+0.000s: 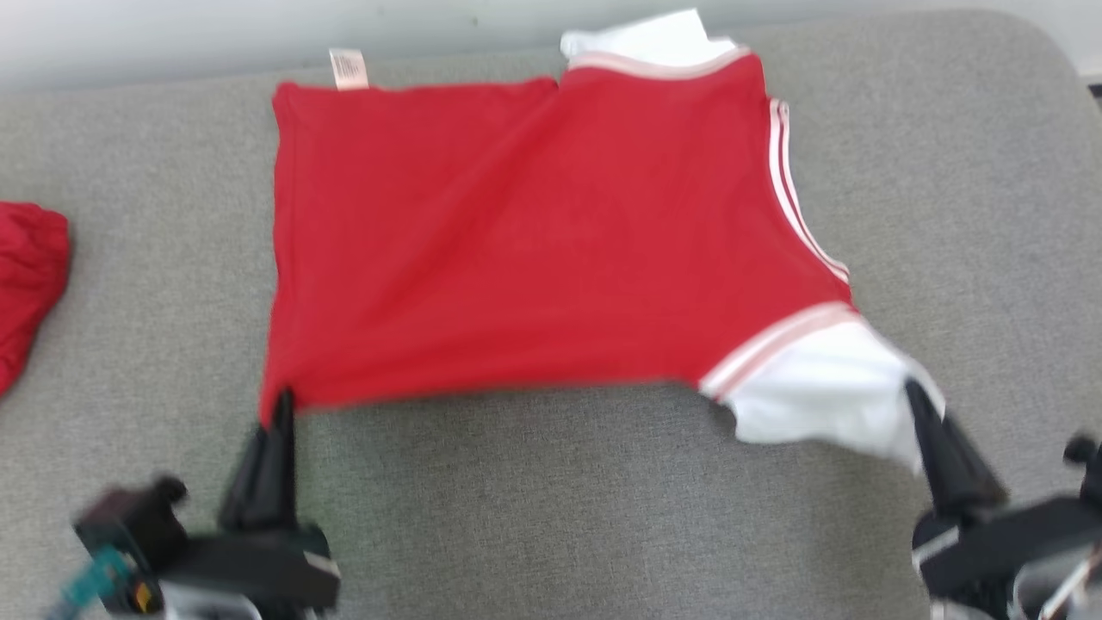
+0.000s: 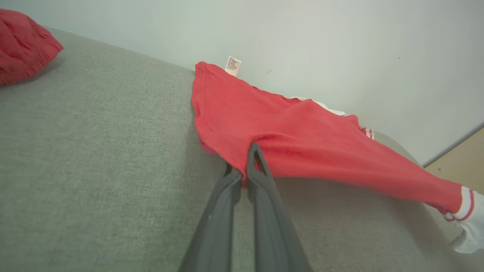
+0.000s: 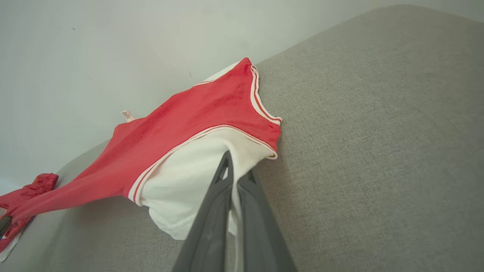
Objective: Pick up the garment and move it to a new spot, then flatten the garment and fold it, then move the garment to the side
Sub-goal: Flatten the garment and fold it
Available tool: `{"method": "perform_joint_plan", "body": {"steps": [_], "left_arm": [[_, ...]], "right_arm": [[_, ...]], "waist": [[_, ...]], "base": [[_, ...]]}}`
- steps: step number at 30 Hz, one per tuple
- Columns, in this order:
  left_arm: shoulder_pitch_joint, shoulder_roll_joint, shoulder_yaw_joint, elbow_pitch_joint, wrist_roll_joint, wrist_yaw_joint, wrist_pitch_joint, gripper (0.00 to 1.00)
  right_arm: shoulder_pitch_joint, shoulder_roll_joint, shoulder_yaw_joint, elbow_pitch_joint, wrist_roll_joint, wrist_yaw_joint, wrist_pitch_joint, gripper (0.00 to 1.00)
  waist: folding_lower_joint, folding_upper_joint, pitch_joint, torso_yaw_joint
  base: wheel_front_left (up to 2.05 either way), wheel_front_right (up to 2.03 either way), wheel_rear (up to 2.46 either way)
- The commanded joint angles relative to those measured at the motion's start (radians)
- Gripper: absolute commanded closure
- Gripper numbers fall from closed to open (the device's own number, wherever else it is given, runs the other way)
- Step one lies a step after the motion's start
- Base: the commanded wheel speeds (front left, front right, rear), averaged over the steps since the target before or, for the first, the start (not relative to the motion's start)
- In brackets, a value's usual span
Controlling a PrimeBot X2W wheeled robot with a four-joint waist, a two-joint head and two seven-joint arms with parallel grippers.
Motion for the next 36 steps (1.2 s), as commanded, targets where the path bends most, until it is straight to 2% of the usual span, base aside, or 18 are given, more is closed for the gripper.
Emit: {"method": "perform_joint_plan", "body": {"steps": [1, 5, 10, 18, 28, 36], "left_arm": [[0.041, -0.015, 0.007, 0.010, 0.016, -0.010, -0.003, 1.00], [0.163, -0.088, 0.034, 0.055, 0.044, -0.046, -0.003, 1.00], [0.248, -0.144, 0.047, 0.099, 0.081, -0.077, -0.003, 1.00], [0.325, -0.194, 0.052, 0.135, 0.119, -0.111, -0.003, 1.00], [0.265, -0.206, 0.042, 0.171, 0.160, -0.138, -0.002, 1.00], [0.153, -0.176, 0.023, 0.182, 0.185, -0.157, 0.048, 1.00]], "right_arm": [[0.040, 0.011, -0.013, -0.007, -0.008, -0.002, 0.007, 1.00], [0.165, 0.044, -0.052, -0.014, -0.018, -0.002, 0.042, 1.00], [0.272, 0.068, -0.096, -0.022, -0.021, -0.002, 0.089, 1.00], [0.407, 0.115, -0.174, -0.059, -0.037, -0.002, 0.170, 1.00], [0.314, 0.150, -0.171, -0.058, -0.030, -0.002, 0.218, 1.00], [0.119, 0.158, -0.170, 0.021, -0.017, -0.002, 0.275, 1.00]], "waist": [[0.0003, 0.0003, -0.027, 0.000], [0.0003, 0.0003, -0.067, 0.010], [0.0003, 0.0003, -0.109, 0.031], [0.0003, 0.0003, -0.138, 0.063], [0.0003, 0.0003, -0.129, 0.063], [0.0003, 0.0003, -0.103, 0.060]], "base": [[0.00, 0.00, 0.00], [0.00, 0.00, 0.00], [0.00, 0.00, 0.00], [0.00, 0.00, 0.00], [0.00, 0.00, 0.00], [0.00, 0.00, 0.00]]}}
